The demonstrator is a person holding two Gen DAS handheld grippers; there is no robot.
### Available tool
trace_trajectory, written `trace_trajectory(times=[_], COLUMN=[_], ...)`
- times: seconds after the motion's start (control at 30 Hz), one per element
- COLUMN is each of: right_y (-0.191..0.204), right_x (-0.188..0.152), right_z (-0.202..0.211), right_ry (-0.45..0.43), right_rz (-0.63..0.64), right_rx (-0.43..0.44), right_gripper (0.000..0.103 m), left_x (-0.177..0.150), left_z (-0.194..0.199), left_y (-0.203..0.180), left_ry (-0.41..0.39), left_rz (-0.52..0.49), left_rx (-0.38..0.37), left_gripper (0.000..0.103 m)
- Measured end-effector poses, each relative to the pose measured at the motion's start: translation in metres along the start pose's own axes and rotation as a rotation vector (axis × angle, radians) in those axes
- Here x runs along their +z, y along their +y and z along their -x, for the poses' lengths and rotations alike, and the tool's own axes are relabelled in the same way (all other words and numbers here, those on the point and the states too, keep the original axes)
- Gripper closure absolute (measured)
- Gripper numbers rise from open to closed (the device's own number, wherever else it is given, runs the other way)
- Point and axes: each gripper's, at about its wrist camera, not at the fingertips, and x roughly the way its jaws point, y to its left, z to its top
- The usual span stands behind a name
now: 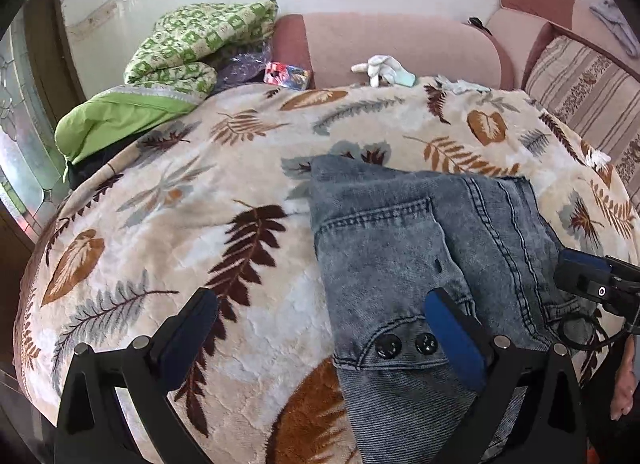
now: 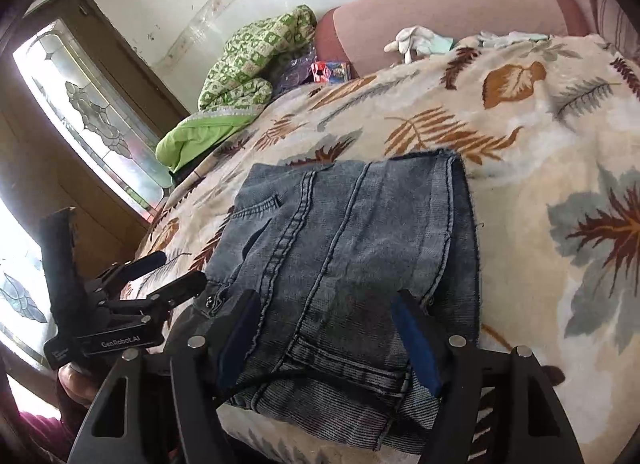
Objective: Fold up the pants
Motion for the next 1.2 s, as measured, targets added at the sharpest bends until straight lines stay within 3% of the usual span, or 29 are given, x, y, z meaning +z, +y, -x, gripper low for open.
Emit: trace_trajectory(times=[0.07, 0.13, 0.2, 0.33, 0.47, 0.63, 0.73, 0.87, 1.03, 1.13, 1.2], right_y=[0.006, 0.002, -0.007, -0.005, -0.005, -0.003, -0.006, -0.012, -0.011, -0.015, -0.015], right_x=[0.000, -0.001, -0.003, -0.002, -0.002, 0.001, 0.003, 0.002, 0.000, -0.001, 0.000], right_z=[0.003, -0.010, -0.023, -0.024, -0.021, -0.005, 0.003, -0.008, -0.017, -0.015, -0.010], right_ry=[-0.045, -0.005, 0.041, 0.039, 0.036, -0.050, -0.099, -0.031, 0.006, 0.006, -0.013], right_rz=[0.057, 0.065, 0.022, 0.048, 0.050, 0.032, 0.019, -0.020, 0.018, -0.003, -0.011], right_rx=[-0.096, -0.169, -0.167, -0.157, -0.154, -0.150, -0.210, -0.206, -0.229, -0.217, -0.212], right_gripper=[0.031, 0.031, 0.031, 0.024, 0.024, 0.024, 0.024, 0.024, 0.020, 0.020, 0.020], left_x=[0.000, -0.006, -0.014, -0.015, -0.009, -0.003, -0.004, -0.015, -0.014, -0.012, -0.009], left_z=[-0.009, -0.032, -0.047, -0.041, -0.027, -0.008, -0.017, -0.043, -0.039, -0.033, -0.027], left_y=[0.002, -0.004, -0.009, -0.013, -0.014, -0.004, -0.001, -0.005, -0.009, -0.002, 0.006], left_ry=[0.022, 0.107, 0.140, 0.104, 0.051, -0.028, 0.002, 0.112, 0.086, 0.076, 0.047], left_rz=[-0.008, -0.038, -0.044, -0.059, -0.071, -0.013, -0.003, -0.017, -0.043, -0.018, 0.010], left_rx=[0.021, 0.054, 0.061, 0.089, 0.091, 0.098, 0.127, 0.116, 0.127, 0.105, 0.129], left_gripper=[0.000, 0.000, 0.000, 0.000, 0.000, 0.000, 0.000, 0.000, 0.000, 0.000, 0.000])
